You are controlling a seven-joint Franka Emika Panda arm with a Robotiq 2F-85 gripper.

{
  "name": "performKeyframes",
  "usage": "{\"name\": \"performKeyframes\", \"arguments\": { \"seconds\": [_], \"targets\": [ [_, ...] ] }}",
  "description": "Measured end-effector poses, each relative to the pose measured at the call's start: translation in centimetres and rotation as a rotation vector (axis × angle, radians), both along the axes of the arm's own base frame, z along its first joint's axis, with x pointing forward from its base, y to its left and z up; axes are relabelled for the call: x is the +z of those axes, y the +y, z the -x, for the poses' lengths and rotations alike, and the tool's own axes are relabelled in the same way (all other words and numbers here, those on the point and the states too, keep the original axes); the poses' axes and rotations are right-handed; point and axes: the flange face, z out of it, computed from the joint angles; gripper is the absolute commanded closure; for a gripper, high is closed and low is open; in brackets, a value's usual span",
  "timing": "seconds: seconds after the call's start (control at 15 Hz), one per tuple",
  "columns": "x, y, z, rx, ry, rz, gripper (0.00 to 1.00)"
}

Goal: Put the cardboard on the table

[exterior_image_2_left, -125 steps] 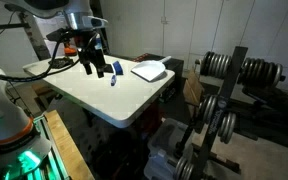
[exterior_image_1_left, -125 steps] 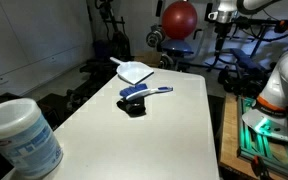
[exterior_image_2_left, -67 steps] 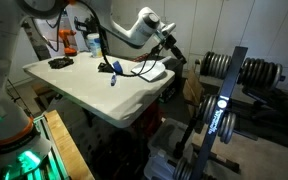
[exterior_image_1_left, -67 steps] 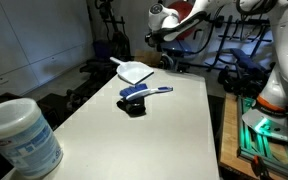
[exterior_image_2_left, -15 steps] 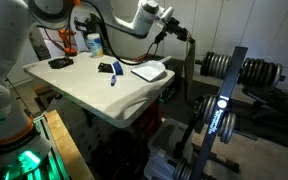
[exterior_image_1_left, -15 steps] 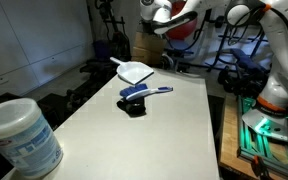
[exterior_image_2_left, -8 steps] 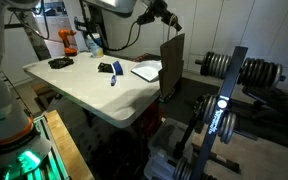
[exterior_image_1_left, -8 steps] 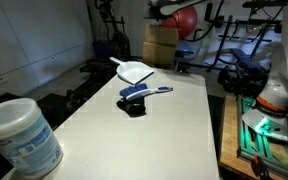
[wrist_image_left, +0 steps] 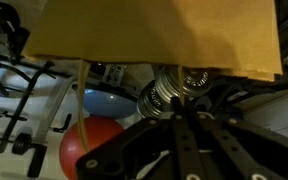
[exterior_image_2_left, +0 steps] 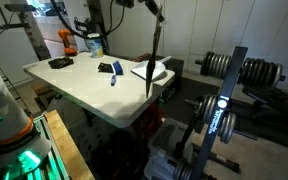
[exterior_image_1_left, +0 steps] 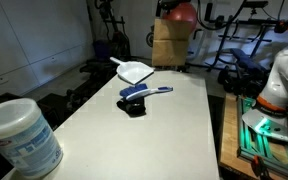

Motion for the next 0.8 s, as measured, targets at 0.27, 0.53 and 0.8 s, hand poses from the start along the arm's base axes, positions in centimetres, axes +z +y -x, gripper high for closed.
{"name": "performKeyframes", "arguments": {
  "seconds": [0.27, 0.53, 0.8],
  "targets": [
    [-0.1, 0.0, 2.0, 0.026, 0.03, 0.0, 0.99],
    [-0.2, 0.4, 2.0, 0.039, 0.036, -0.011, 0.99],
    [1.1, 1.8, 2.9, 0.169, 0.096, -0.095, 0.99]
  ]
}}
